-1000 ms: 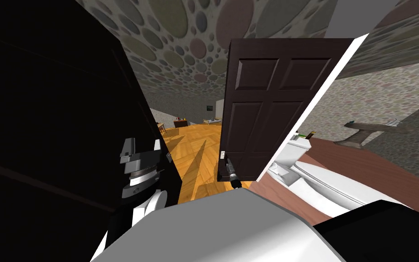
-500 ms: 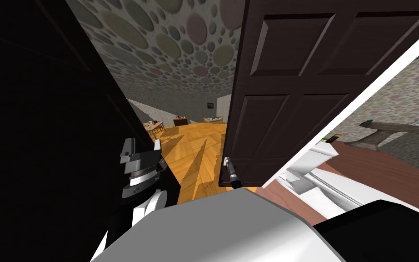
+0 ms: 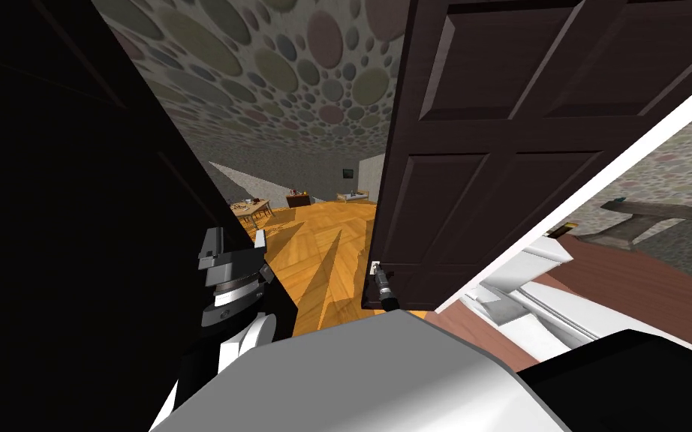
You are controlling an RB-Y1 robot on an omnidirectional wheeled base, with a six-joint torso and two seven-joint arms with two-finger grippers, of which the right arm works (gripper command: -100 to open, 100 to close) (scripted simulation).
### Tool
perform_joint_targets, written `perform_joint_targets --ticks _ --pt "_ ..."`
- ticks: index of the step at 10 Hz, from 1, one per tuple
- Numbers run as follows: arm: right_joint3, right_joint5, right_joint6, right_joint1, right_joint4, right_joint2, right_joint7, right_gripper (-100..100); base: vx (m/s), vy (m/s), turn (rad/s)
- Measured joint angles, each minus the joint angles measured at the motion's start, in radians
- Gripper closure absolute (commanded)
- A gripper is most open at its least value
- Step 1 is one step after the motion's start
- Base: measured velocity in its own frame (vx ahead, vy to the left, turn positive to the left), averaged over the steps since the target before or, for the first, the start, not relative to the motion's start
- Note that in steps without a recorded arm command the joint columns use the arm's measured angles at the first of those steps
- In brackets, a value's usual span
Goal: Push the door open
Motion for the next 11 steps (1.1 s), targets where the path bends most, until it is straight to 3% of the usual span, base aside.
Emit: perform_joint_targets --ticks 4,6,7,8,10,11 --pt "-0.002 -0.002 0.005 0.007 0.004 0.000 0.000 100 0.067 0.021 -0.023" --pt "-0.017 -0.010 0.007 -0.001 0.019 0.000 0.007 100 0.178 0.027 -0.047" --pt "-0.023 -0.014 0.021 0.012 -0.008 0.000 0.009 100 0.191 0.057 -0.057" --pt "-0.034 -0.020 0.027 0.007 -0.011 -0.002 0.011 100 0.195 0.063 -0.074" --pt "-0.062 -0.035 0.017 -0.007 0.008 -0.004 0.018 100 0.213 0.057 -0.085" --pt "-0.073 -0.041 0.032 -0.002 -0.008 -0.001 0.021 100 0.198 0.018 -0.054"
